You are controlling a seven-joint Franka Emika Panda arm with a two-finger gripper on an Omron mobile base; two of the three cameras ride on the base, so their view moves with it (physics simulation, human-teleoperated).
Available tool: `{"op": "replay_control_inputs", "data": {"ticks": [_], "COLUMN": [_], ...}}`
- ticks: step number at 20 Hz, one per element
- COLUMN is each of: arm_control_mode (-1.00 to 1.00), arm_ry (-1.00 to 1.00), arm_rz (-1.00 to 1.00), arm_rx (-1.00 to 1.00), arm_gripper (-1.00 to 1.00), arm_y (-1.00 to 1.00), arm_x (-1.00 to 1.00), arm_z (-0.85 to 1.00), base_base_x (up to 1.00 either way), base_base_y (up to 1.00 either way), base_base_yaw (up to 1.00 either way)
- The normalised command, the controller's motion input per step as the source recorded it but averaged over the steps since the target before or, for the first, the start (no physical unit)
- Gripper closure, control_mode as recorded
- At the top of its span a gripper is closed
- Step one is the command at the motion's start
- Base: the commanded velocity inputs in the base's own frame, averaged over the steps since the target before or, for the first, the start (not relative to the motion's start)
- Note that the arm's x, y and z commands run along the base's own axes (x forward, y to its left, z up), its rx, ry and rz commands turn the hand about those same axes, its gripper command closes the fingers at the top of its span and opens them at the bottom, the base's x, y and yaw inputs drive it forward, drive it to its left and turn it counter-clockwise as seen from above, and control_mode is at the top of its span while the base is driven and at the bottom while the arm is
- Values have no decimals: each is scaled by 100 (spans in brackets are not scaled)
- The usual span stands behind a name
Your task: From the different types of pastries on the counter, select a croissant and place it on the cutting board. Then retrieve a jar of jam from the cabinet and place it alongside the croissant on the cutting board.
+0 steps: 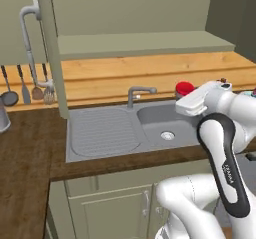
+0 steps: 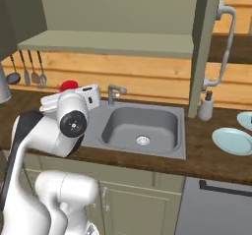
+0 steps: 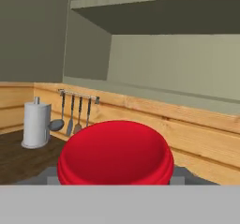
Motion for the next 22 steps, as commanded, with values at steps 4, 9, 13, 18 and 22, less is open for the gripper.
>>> {"op": "replay_control_inputs", "data": {"ticks": [4, 9, 13, 18, 22], "arm_control_mode": [100, 100, 100, 100, 100], "arm_ry": [0, 0, 0, 0, 0], "arm_rz": [0, 0, 0, 0, 0], "arm_rx": [0, 0, 0, 0, 0], "arm_gripper": [100, 100, 100, 100, 100], "arm_y": [0, 0, 0, 0, 0], "arm_x": [0, 0, 0, 0, 0], "arm_z": [0, 0, 0, 0, 0], "base_base_x": [-79, -19, -24, -38, 6], "base_base_y": [-62, -100, -100, -100, -100], "base_base_yaw": [-4, -9, -4, -3, -3]}}
